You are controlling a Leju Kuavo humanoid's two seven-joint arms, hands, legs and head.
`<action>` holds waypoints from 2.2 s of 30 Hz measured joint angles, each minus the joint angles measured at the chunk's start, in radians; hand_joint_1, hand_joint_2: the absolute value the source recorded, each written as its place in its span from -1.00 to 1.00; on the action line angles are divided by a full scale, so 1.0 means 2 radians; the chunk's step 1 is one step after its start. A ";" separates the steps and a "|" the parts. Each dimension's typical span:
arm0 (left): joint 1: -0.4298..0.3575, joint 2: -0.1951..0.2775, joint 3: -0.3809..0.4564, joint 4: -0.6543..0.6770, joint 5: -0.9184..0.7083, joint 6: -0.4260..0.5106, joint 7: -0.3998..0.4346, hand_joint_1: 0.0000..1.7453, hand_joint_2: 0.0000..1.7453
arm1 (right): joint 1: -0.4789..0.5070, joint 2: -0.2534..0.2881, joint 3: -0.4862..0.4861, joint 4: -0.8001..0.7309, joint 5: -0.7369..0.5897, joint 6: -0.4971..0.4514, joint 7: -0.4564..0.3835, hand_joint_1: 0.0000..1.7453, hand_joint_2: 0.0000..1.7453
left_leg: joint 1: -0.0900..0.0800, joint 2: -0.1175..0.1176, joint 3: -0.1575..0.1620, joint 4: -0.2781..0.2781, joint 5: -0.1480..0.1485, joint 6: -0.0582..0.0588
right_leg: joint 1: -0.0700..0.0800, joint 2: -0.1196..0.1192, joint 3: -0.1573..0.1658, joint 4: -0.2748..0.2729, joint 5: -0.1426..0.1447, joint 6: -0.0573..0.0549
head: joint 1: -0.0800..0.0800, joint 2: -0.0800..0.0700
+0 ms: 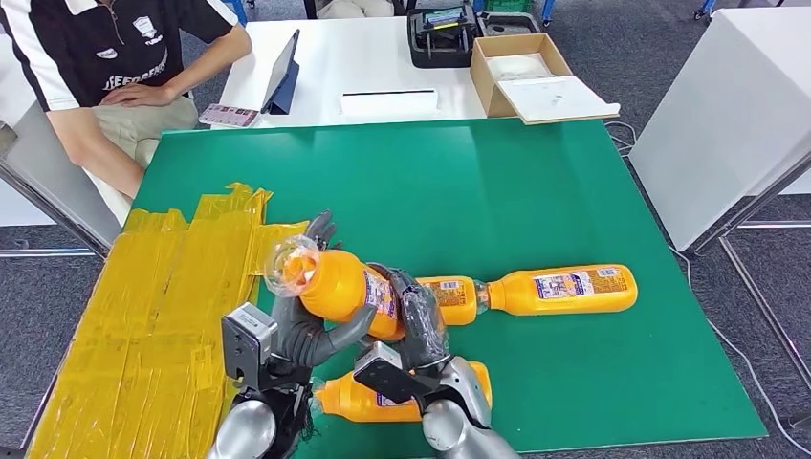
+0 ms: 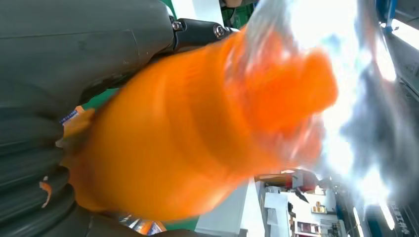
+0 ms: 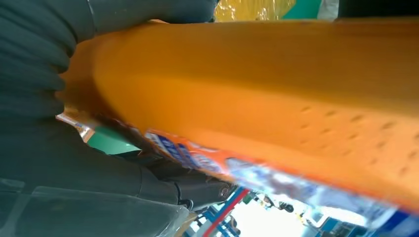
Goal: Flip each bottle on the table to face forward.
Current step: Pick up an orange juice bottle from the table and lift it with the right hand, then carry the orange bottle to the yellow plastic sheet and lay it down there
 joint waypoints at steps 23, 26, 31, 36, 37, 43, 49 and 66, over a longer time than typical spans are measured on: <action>-0.024 0.000 0.006 0.034 0.030 -0.016 -0.005 1.00 1.00 | -0.002 -0.009 0.015 0.007 0.023 -0.010 0.017 1.00 1.00 | 0.000 0.000 0.000 0.000 0.000 0.000 | 0.000 0.000 0.000 0.000 0.000 0.000 | 0.000 0.000; -0.026 0.000 0.006 0.037 0.032 -0.019 -0.007 1.00 1.00 | -0.002 -0.010 0.015 0.007 0.021 -0.013 0.016 1.00 1.00 | 0.000 0.000 0.000 0.000 0.000 0.000 | 0.000 0.000 0.000 0.000 0.000 0.000 | 0.000 0.000; -0.026 0.000 0.006 0.037 0.033 -0.020 -0.008 1.00 1.00 | -0.002 -0.010 0.015 0.007 0.018 -0.015 0.013 1.00 1.00 | 0.000 0.000 0.000 0.000 0.000 0.000 | 0.000 0.000 0.000 0.000 0.000 0.000 | 0.000 0.000; -0.027 0.000 0.007 0.038 0.034 -0.019 -0.011 1.00 1.00 | -0.001 -0.010 0.015 0.007 0.015 -0.017 0.009 1.00 1.00 | 0.000 0.000 0.000 0.000 0.000 0.000 | 0.000 0.000 0.000 0.000 0.000 0.000 | 0.000 0.000; -0.027 0.000 0.007 0.039 0.035 -0.019 -0.012 1.00 1.00 | -0.001 -0.010 0.015 0.007 0.015 -0.017 0.008 1.00 1.00 | 0.000 0.000 0.000 0.000 0.000 0.000 | 0.000 0.000 0.000 0.000 0.000 0.000 | 0.000 0.000; -0.027 0.000 0.010 0.040 0.039 -0.014 -0.017 1.00 1.00 | -0.001 -0.009 0.014 0.006 0.014 -0.016 0.005 1.00 1.00 | 0.000 0.000 0.000 0.000 0.000 0.000 | 0.000 0.000 0.000 0.000 0.000 0.000 | 0.000 0.000; -0.027 0.001 0.012 0.040 0.046 -0.011 -0.022 1.00 1.00 | 0.003 -0.010 0.011 -0.003 0.012 -0.014 0.002 1.00 1.00 | 0.000 0.000 0.000 0.000 0.000 0.000 | 0.000 0.000 0.000 0.000 0.000 0.000 | 0.000 0.000; -0.018 -0.003 0.036 0.037 0.048 -0.002 -0.024 1.00 1.00 | 0.048 -0.021 0.005 -0.123 -0.036 -0.009 -0.023 -1.00 1.00 | 0.000 0.000 0.000 0.000 0.000 0.000 | 0.000 0.000 0.000 0.000 0.000 0.000 | 0.000 0.000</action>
